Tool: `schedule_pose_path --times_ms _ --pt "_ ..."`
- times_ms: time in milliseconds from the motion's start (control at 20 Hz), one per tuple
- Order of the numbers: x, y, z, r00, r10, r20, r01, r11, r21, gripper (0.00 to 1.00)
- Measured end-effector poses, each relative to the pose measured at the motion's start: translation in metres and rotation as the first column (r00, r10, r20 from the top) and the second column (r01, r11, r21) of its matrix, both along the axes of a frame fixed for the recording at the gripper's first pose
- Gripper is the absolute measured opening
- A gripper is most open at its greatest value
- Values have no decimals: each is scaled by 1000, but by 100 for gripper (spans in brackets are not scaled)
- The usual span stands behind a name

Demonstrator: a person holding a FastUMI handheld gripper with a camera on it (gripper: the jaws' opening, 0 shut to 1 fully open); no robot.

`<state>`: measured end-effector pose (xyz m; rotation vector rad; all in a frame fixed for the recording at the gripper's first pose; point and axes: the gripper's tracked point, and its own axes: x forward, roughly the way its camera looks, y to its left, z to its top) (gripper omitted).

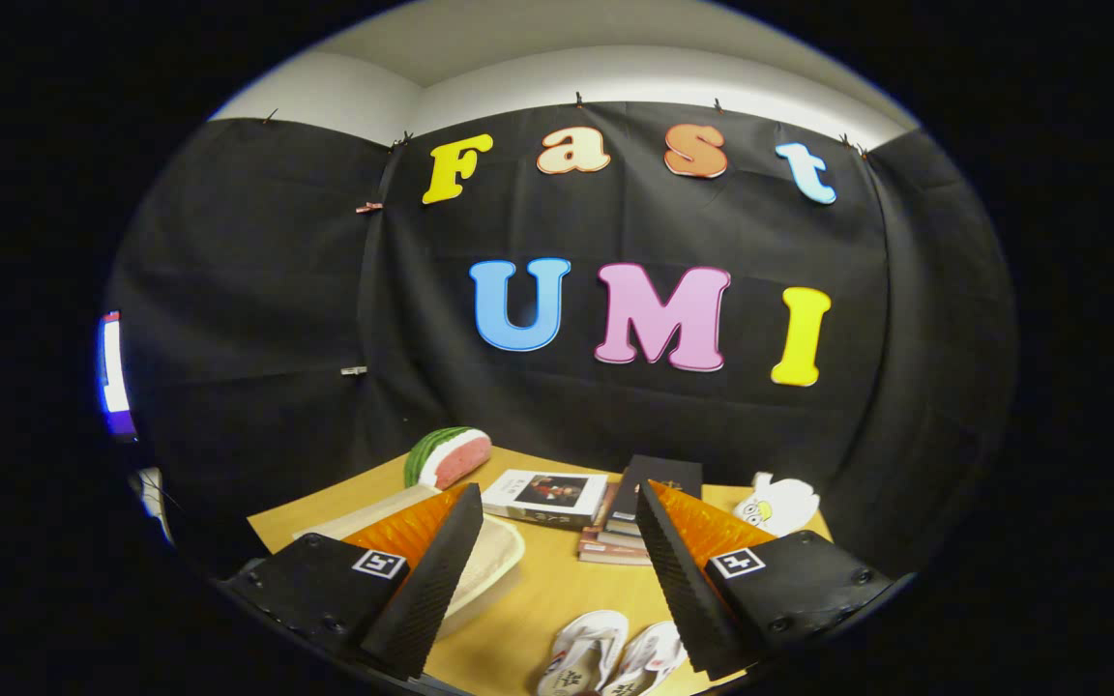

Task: Open the storage box then place both shoes into the box .Put the left shoe in first, then the right shoe, with the right side of both shoes facing outward in a uniform manner.

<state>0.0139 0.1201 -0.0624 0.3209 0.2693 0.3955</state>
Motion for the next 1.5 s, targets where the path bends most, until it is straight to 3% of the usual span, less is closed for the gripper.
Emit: schedule_pose_path --times_ms 200,350,450,600,800,1050,1150,1200,1300,1450,1500 --pt "-2 37 -35 982 130 -135 -109 982 157 99" --pt "-10 65 -54 940 251 -232 -172 934 313 99" --pt "-13 77 -74 903 309 -300 -175 900 399 99" --pt "-18 99 -105 823 388 -415 -126 837 533 99" --pt "-31 123 -147 681 481 -552 -43 779 626 98" --pt "-56 162 -187 512 606 -609 17 702 712 98" --pt "-61 178 -188 471 670 -574 73 619 782 96" --pt "-59 180 -181 467 693 -549 110 570 814 96" --pt "-47 175 -174 496 702 -511 151 510 847 60" --pt "-45 162 -154 550 707 -445 62 497 866 7" --pt "-44 155 -141 563 710 -423 29 495 869 7"
